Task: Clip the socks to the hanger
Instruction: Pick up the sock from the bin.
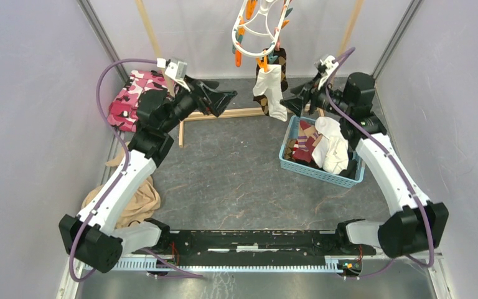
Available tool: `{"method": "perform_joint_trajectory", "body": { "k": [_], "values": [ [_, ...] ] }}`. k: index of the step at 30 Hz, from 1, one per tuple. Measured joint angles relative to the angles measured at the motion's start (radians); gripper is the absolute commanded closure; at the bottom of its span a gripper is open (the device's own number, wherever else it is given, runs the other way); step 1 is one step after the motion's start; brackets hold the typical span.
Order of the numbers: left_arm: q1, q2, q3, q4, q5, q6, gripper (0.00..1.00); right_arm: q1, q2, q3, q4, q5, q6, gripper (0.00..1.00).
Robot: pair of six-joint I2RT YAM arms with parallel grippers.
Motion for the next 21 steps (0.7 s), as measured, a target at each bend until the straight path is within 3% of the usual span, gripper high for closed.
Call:
{"method": "perform_joint_trajectory", "body": {
  "k": [8, 15, 21],
  "values": [
    [0.002, -0.089, -0.132, -0.013, -0.049, 0.002, 0.0, -0.024, -0.2, -0.197, -0.128, 0.256, -0.073, 0.29],
    [0.004, -0.093, -0.158, -0.087, -0.104, -0.047, 0.0, -0.064, -0.256, -0.314, -0.223, 0.597, -0.014, 0.33],
    [0.006, -0.098, -0.159, -0.192, -0.135, -0.063, 0.0, -0.134, -0.218, -0.381, -0.246, 0.652, 0.085, 0.38]
  ]
}}
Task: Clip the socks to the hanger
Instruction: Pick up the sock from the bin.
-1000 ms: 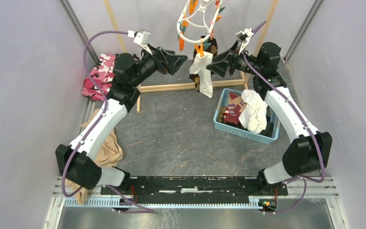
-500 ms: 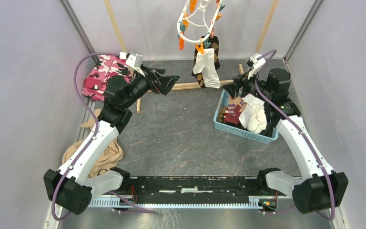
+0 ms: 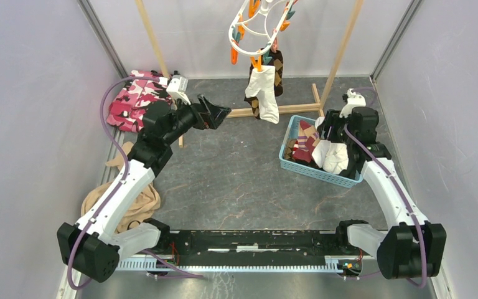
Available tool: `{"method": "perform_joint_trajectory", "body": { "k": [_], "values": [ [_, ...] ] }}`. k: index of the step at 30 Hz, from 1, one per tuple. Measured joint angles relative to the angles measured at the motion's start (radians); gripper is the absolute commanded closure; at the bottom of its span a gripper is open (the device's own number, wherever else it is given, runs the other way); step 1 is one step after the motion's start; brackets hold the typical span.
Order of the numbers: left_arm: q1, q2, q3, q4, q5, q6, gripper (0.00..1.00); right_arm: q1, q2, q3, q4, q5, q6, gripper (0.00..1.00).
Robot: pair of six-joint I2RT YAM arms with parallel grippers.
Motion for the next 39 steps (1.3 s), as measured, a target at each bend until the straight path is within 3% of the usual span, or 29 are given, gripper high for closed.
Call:
{"method": "perform_joint_trajectory", "body": {
  "k": [7, 14, 22, 29, 39],
  "values": [
    [0.005, -0.082, -0.098, -0.065, 0.001, 0.043, 0.01, -0.033, 0.003, 0.0, -0.037, 0.035, 0.023, 0.39],
    [0.006, -0.178, -0.176, -0.132, 0.001, 0.063, 0.04, -0.037, -0.039, -0.013, -0.053, 0.021, 0.064, 0.48],
    [0.006, -0.221, -0.175, -0.192, 0.042, 0.113, 0.08, -0.035, 0.067, 0.039, -0.075, -0.047, 0.048, 0.43],
    [0.006, -0.306, -0.195, -0.208, 0.061, 0.122, 0.08, -0.029, 0.13, 0.092, -0.118, -0.019, -0.014, 0.41],
    [0.006, -0.323, -0.206, -0.22, 0.061, 0.122, 0.12, -0.035, 0.013, -0.02, -0.168, 0.109, -0.037, 0.44]
  ]
}}
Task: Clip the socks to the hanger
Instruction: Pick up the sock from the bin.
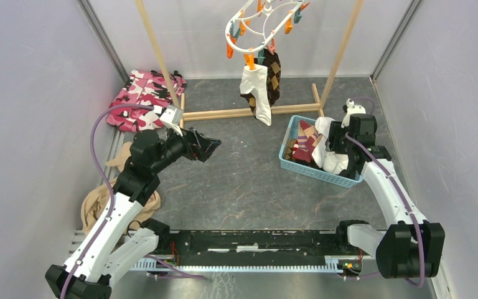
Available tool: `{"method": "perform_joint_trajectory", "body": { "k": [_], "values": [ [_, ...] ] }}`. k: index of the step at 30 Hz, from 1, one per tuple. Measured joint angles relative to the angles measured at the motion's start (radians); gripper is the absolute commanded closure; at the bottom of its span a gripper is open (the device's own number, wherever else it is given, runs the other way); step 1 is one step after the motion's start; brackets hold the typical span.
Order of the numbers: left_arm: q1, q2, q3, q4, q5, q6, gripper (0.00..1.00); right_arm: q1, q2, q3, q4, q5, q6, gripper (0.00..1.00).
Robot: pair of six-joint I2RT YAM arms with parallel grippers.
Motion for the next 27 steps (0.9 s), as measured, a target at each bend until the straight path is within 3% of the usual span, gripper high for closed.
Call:
{"method": "perform_joint_trajectory", "body": {
  "k": [4, 8, 11, 13, 15, 16, 18, 20, 24, 27],
  "values": [
    [0.0, 0.016, 0.0, -0.002, 0.002, 0.0, 0.16, -0.015, 0.033, -0.036, 0.004, 0.015, -0.008, 0.48],
    [0.0, 0.029, 0.0, -0.006, 0.009, 0.0, 0.21, -0.016, 0.103, -0.038, 0.026, 0.014, -0.009, 0.77],
    [0.0, 0.029, 0.0, -0.01, 0.01, 0.0, 0.24, -0.015, 0.109, -0.039, 0.034, 0.015, -0.011, 0.9],
    [0.0, 0.029, 0.002, -0.01, 0.01, 0.0, 0.24, -0.015, 0.102, -0.038, 0.038, 0.024, -0.012, 0.92],
    [0.0, 0.027, 0.002, -0.009, 0.01, 0.001, 0.24, -0.015, 0.088, -0.034, 0.033, 0.031, -0.017, 0.9],
    [0.0, 0.027, 0.002, -0.009, 0.01, 0.002, 0.25, -0.016, 0.079, -0.031, 0.029, 0.033, -0.02, 0.82],
    [0.0, 0.026, 0.003, -0.008, 0.01, 0.003, 0.24, -0.016, 0.056, -0.018, 0.023, 0.031, -0.027, 0.55],
    [0.0, 0.026, 0.005, -0.003, 0.011, 0.003, 0.24, -0.016, 0.039, -0.002, 0.023, 0.023, -0.032, 0.46],
    [0.0, 0.026, 0.006, 0.013, 0.017, 0.003, 0.24, -0.016, 0.006, 0.002, 0.019, 0.009, -0.04, 0.44],
    [0.0, 0.026, 0.007, 0.023, 0.026, 0.003, 0.24, -0.03, -0.019, 0.002, 0.019, 0.006, -0.05, 0.47]
  ]
}}
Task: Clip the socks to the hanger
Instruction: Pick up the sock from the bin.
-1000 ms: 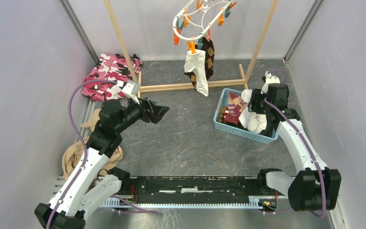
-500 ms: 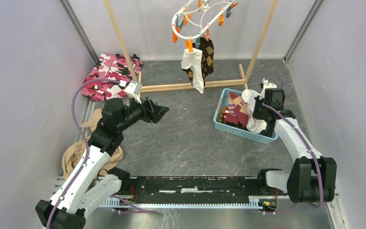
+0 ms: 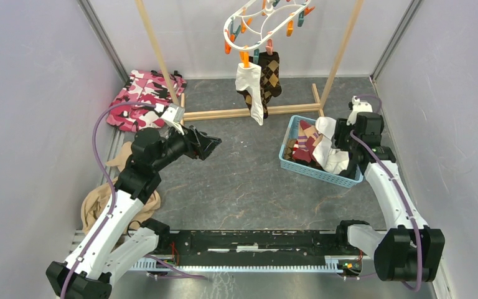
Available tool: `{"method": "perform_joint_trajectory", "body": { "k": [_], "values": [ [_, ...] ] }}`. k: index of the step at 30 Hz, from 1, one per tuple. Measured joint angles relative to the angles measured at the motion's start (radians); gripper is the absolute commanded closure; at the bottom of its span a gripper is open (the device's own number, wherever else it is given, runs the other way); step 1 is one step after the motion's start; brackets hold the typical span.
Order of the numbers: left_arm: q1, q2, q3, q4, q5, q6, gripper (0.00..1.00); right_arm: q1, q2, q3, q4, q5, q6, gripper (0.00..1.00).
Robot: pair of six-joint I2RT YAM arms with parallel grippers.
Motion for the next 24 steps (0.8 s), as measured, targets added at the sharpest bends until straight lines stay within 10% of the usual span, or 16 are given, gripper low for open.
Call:
{"method": "perform_joint_trajectory", "body": {
  "k": [11, 17, 24],
  "values": [
    [0.0, 0.0, 0.0, 0.038, 0.032, -0.001, 0.24, -0.076, 0.072, -0.092, 0.033, -0.065, -0.012, 0.6],
    [0.0, 0.003, 0.0, 0.054, 0.037, -0.001, 0.25, -0.08, 0.113, -0.1, 0.055, -0.099, -0.016, 0.93],
    [0.0, 0.012, 0.0, 0.061, 0.038, -0.001, 0.25, -0.084, 0.02, -0.054, 0.013, -0.078, -0.016, 0.97]
  ]
}}
